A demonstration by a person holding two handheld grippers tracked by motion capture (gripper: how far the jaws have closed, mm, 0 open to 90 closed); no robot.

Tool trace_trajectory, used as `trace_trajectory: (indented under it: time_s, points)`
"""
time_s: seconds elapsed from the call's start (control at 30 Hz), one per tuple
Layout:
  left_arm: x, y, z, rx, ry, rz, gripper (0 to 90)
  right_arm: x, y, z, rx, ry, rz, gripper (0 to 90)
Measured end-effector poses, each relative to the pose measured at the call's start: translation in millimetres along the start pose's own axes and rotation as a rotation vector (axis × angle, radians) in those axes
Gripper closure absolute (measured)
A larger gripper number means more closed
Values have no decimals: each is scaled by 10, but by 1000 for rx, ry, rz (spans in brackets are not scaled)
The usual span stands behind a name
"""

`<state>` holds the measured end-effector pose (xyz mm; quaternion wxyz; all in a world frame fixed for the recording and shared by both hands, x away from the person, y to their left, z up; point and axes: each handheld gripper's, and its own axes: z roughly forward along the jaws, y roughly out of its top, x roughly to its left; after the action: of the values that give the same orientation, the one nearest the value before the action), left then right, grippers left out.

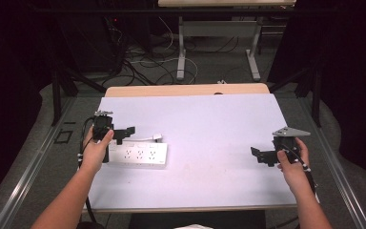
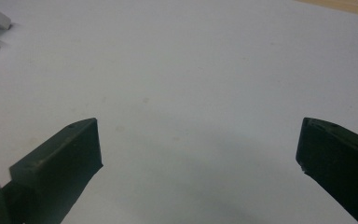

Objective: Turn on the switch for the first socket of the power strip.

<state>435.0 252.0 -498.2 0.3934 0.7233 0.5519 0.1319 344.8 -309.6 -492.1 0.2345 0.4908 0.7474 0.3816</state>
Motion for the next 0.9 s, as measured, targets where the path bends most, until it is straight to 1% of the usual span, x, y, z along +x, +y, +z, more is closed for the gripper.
trace_trajectory:
  time_s: [0.07, 0.1, 0.17, 0.2, 0.23, 0.27, 0.3, 0.33, 0.37, 0.4, 0.43, 0.47, 0.5, 0.53, 0.67, 0.7, 0.83, 0.87, 0.9]
  points:
    - [-1, -1, -7, -17, -3, 7, 3, 0, -2, 2, 2, 0, -1, 0]
    - [0, 6, -26, -6, -11, 9, 3, 0, -2, 3, 2, 1, 0, 0]
    - [-4, 16, -49, -7, -12, 13, 3, 0, -1, 4, -1, 2, -1, 0]
    - [-12, 18, -53, -21, -8, 12, 3, 1, 0, 4, -2, 3, 1, 0]
    - [-10, 31, -79, -9, -15, 17, 3, -1, 0, 3, -3, 2, 0, 0]
    - [-11, 37, -93, -14, -14, 24, 3, 1, 0, 0, -2, 0, 2, 0]
    - [-21, 43, -106, -21, -7, 22, 3, 0, 0, -3, 1, -1, 3, 0]
    - [-21, 56, -131, -15, -16, 27, 4, -1, 0, -4, 0, -2, 3, 0]
    - [-28, 57, -133, -36, -7, 31, 3, -2, 0, -4, 0, -2, 2, 0]
    - [-28, 72, -162, -20, -18, 32, 3, -4, 0, -5, 0, -3, 2, 0]
    - [-33, 78, -174, -26, -18, 36, 3, -5, 0, -4, -1, -3, 3, 0]
    - [-46, 81, -182, -35, -6, 39, 4, -5, 0, -6, -1, -4, 3, 0]
    - [-47, 92, -203, -27, -6, 54, 5, -5, 1, -8, 0, -3, 5, 0]
    - [-54, 95, -207, -37, -6, 59, 5, -4, 2, -8, -1, -1, 5, 0]
    - [-82, 117, -260, -29, -16, 67, 6, -3, 3, -8, -3, 1, 5, 0]
    - [-94, 117, -265, -38, -16, 68, 6, -3, 3, -8, -3, 1, 5, 0]
    - [-143, 119, -294, -38, -21, 85, 7, -5, 5, -14, -3, -3, 4, 0]
    - [-155, 120, -301, -36, -23, 87, 7, -6, 5, -13, -4, -3, 5, 0]
    - [-161, 127, -322, -16, -35, 93, 7, -6, 5, -15, -4, -4, 6, 0]
